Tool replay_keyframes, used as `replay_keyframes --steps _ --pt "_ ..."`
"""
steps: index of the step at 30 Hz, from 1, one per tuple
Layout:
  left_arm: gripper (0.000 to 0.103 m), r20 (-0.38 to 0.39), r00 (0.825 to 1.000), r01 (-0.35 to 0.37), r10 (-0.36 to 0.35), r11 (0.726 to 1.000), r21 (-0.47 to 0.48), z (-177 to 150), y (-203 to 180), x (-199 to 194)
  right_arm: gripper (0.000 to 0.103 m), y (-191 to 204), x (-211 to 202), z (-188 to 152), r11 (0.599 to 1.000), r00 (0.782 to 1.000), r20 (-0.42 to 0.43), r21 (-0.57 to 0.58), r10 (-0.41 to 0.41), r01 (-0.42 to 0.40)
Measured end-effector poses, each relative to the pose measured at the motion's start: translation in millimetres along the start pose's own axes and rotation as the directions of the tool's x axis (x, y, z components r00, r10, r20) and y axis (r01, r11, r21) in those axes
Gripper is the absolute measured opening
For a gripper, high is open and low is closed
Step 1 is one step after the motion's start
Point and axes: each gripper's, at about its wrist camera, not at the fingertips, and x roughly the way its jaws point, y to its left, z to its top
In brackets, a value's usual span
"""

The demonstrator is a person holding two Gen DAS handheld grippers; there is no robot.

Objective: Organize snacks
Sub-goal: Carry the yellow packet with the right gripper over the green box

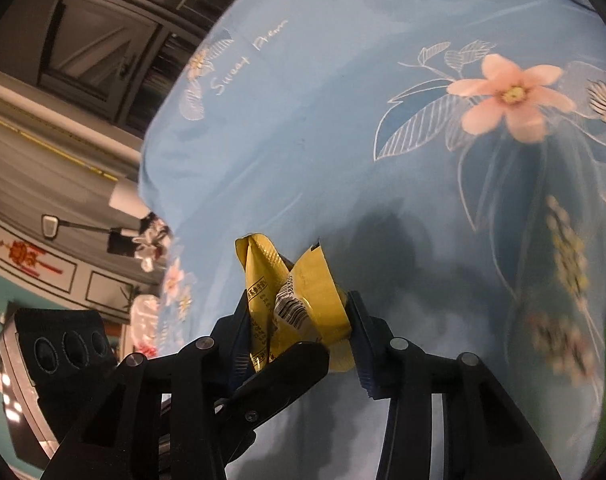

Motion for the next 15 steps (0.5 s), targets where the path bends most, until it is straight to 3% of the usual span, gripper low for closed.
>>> replay_keyframes --steps 8,15 --pt "0.032 0.052 0.999 0.011 -0.010 1.000 -0.018 -52 -26 -47 0.046 22 -55 -47 0.999 1.000 0.010 -0.049 0.010 -0.009" --pt "0.032 0.061 0.998 -0.028 0.027 1.000 0.005 -93 -47 -73 0.046 23 -83 -87 0.998 0.999 0.012 -0.047 0.053 -0.053"
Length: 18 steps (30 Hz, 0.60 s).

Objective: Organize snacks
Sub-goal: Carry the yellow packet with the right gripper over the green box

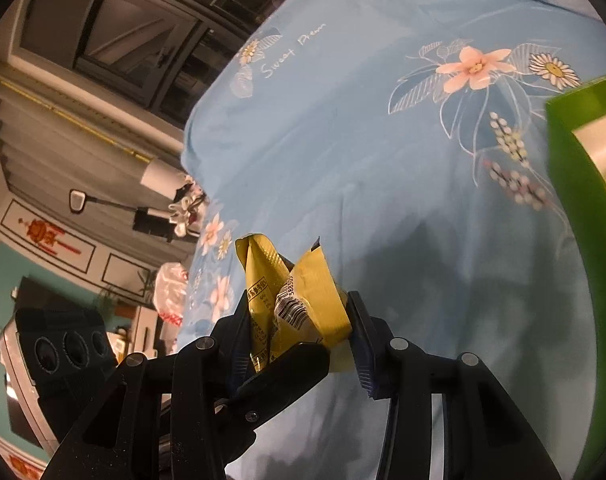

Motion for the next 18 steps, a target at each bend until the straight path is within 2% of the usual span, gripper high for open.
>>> replay_keyframes --steps 4,18 --pt "0.032 0.032 0.999 -0.013 0.012 0.999 0.041 -9 -14 -16 0.046 6 -16 -10 0.999 0.999 0.031 -0.017 0.028 -0.028" --pt "0.031 0.089 0.995 0.032 -0.039 0.997 0.076 -15 -40 -33 0.046 17 -56 -20 0.998 0.993 0.111 -0.055 0.026 -0.020"
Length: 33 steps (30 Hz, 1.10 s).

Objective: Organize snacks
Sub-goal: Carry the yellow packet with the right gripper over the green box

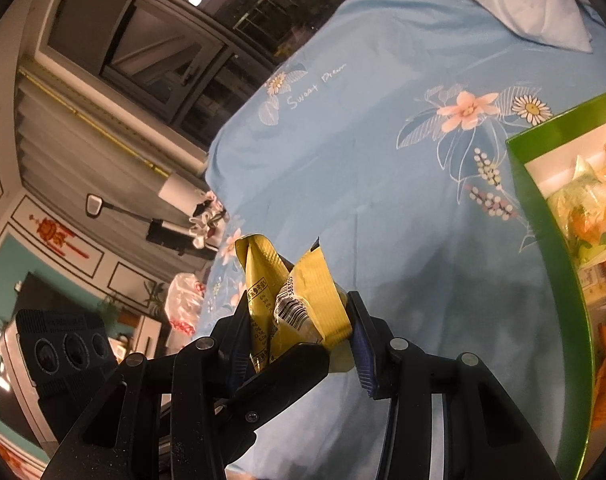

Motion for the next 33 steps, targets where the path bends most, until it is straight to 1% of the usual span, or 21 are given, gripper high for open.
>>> replay_keyframes --steps 5,12,33 --pt "0.031 0.015 1.000 0.010 -0.010 1.000 0.008 2 -6 -1 0.046 0 -6 1 1.000 1.000 0.025 0.007 0.005 -0.005" --pt "0.031 0.015 0.999 0.029 -0.029 0.999 0.021 2 -13 2 0.046 -3 -14 2 1.000 0.999 0.044 0.010 -0.002 0.002" --pt "0.031 -0.006 0.995 0.098 -0.098 0.994 0.040 2 -37 23 0.046 -20 -40 8 0.997 0.993 0.098 0.045 -0.060 0.056"
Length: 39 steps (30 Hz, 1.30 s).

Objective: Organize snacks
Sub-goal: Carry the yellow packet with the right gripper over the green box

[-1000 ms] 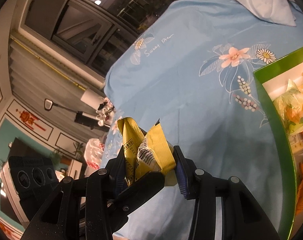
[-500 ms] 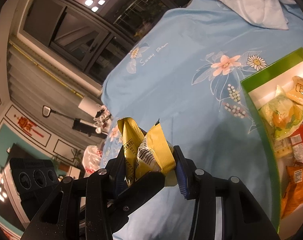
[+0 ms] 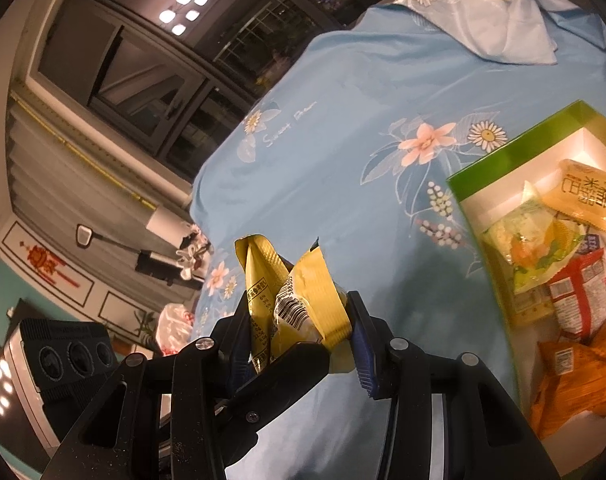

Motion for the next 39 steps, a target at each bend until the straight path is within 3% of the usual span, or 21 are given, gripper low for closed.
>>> replay_keyframes --steps 16,30,35,39 --pt "0.031 -0.024 0.997 0.068 -0.067 0.998 0.018 -2 -27 30 0.046 -27 -25 12 0.998 0.997 0.043 0.020 -0.058 0.057" --pt "0.031 -0.172 0.980 0.120 -0.100 0.987 0.111 9 -57 81 0.046 -73 -45 26 0.986 0.989 0.089 0.127 -0.116 0.104" --pt "0.031 -0.195 0.971 0.158 -0.137 0.983 0.098 7 -59 95 0.046 -84 -50 27 0.979 0.983 0.104 0.153 -0.153 0.136" --pt "0.031 -0.219 0.968 0.152 -0.125 0.982 0.112 8 -66 105 0.046 -96 -52 29 0.975 0.983 0.104 0.182 -0.151 0.130"
